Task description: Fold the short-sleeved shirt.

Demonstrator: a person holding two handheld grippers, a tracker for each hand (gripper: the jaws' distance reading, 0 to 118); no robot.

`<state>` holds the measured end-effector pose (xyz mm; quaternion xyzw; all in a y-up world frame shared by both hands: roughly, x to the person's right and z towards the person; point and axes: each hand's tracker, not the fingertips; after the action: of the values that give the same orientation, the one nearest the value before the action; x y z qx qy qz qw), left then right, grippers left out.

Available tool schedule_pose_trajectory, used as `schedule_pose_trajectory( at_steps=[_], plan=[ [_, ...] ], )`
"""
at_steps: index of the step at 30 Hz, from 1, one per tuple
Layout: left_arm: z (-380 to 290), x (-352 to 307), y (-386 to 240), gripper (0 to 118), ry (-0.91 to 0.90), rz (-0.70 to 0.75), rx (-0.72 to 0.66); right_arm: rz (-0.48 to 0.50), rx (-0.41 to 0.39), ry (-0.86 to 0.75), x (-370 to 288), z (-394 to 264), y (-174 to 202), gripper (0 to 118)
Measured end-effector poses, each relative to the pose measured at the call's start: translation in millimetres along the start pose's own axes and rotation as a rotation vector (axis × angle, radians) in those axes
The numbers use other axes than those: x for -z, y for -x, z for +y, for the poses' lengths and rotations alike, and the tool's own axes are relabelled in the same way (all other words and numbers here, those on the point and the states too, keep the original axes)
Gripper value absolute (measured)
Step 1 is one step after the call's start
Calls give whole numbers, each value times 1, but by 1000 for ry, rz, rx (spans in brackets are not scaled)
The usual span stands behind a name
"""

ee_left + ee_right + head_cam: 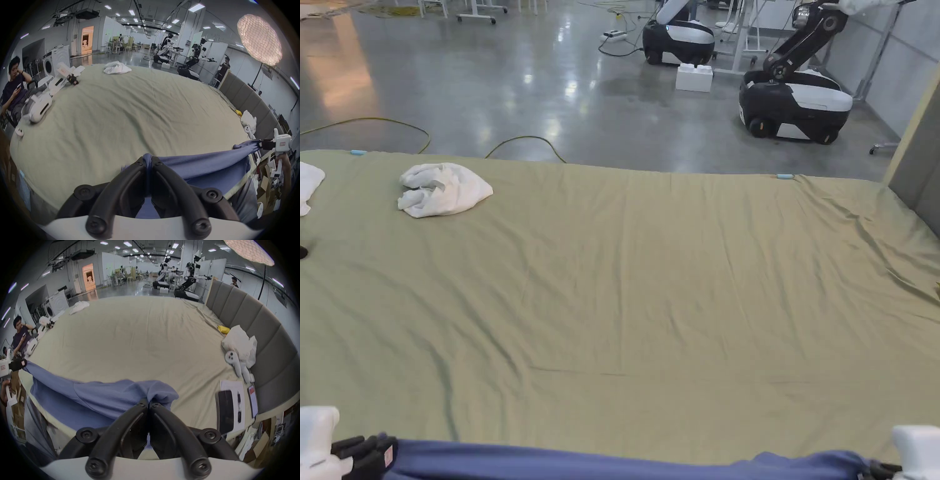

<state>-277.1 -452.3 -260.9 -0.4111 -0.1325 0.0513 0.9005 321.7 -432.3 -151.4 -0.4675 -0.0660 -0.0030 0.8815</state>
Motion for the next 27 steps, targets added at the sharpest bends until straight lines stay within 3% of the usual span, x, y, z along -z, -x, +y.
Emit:
schedule_pose_trajectory(
  at_steps=[9, 17, 19, 20, 21, 22, 23, 27],
  plan=[
    [-72, 14, 10, 6, 209, 50, 38, -53, -59, 192, 23, -68, 12, 0],
    [-82, 39, 1, 10, 263, 107, 86, -88, -32, 190, 55, -90, 26, 4],
    [-77, 38, 2, 21, 253, 110, 92, -104, -51, 183, 51, -89, 29, 19],
    [-74, 36, 0, 31, 247, 115, 97, -127, -67, 185, 47, -86, 29, 35],
    [-70, 34, -3, 49, 231, 126, 100, -153, -76, 178, 41, -82, 28, 62],
    [-65, 32, -4, 62, 211, 132, 95, -163, -69, 167, 32, -77, 30, 80],
    [-59, 27, -8, 66, 177, 127, 83, -169, -53, 132, 23, -71, 29, 88],
    [-32, 18, -25, 66, 26, 84, 54, -183, -1, -49, -5, -40, 32, 91]
  ],
)
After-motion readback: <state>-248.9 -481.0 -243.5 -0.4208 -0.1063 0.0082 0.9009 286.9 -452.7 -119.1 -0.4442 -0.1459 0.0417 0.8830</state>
